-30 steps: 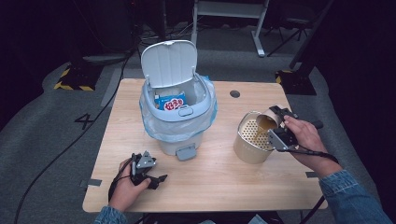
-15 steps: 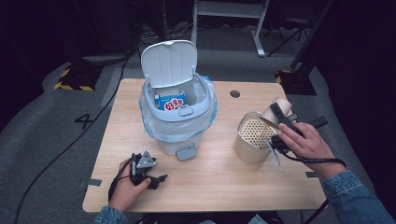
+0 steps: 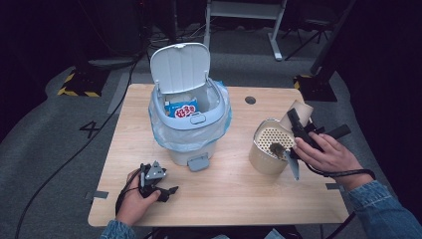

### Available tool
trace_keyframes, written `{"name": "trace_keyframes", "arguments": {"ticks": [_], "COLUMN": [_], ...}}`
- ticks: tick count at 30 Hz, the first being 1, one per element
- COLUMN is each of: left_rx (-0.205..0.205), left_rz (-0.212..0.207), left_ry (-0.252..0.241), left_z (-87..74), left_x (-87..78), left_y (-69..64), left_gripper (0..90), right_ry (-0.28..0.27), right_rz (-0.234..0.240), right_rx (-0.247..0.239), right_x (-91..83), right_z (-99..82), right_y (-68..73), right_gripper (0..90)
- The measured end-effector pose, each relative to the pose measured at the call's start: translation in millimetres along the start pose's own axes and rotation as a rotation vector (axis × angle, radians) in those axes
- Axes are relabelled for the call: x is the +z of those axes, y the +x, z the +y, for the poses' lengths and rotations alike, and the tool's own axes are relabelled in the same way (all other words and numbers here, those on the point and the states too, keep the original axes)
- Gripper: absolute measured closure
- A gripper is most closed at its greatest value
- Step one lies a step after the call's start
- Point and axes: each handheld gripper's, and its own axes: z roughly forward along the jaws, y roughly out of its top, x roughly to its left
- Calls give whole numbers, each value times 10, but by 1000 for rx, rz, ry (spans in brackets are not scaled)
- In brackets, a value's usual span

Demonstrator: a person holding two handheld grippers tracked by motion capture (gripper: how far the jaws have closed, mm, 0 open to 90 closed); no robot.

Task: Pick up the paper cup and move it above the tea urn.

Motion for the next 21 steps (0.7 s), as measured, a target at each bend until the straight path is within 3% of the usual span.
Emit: {"name": "trace_keyframes", "arguments": {"ticks": [6,10,11,12,13,14,15,16,17,18,19,20,21], "left_rx": [0,0,0,0,0,0,0,0,0,0,0,0,0], "left_rz": [0,0,0,0,0,0,0,0,1,1,0,0,0], "left_ry": [0,0,0,0,0,0,0,0,0,0,0,0,0], "left_z": [0,0,0,0,0,0,0,0,0,0,0,0,0], "left_x": [0,0,0,0,0,0,0,0,0,0,0,0,0], "left_y": [0,0,0,0,0,0,0,0,0,0,0,0,0], "left_gripper": [199,199,199,199,200,199,199,199,199,199,199,199,199], "right_ry": [-12,-42,-67,-76,-76,-113,-113,-126,-162,-162,-201,-201,-227], "right_rz": [10,39,52,67,67,113,113,131,177,177,219,219,240], "right_rx": [34,105,204,251,251,381,381,437,565,565,708,708,788], "right_x": [6,20,35,46,46,80,80,93,120,120,144,144,158], "right_z": [-34,-40,-66,-89,-89,-149,-149,-181,-246,-246,-312,-312,-347], "right_y": [-10,-11,-10,-9,-9,4,4,15,37,37,65,65,81], "right_gripper": [341,337,335,333,333,329,329,327,325,325,325,325,325]}}
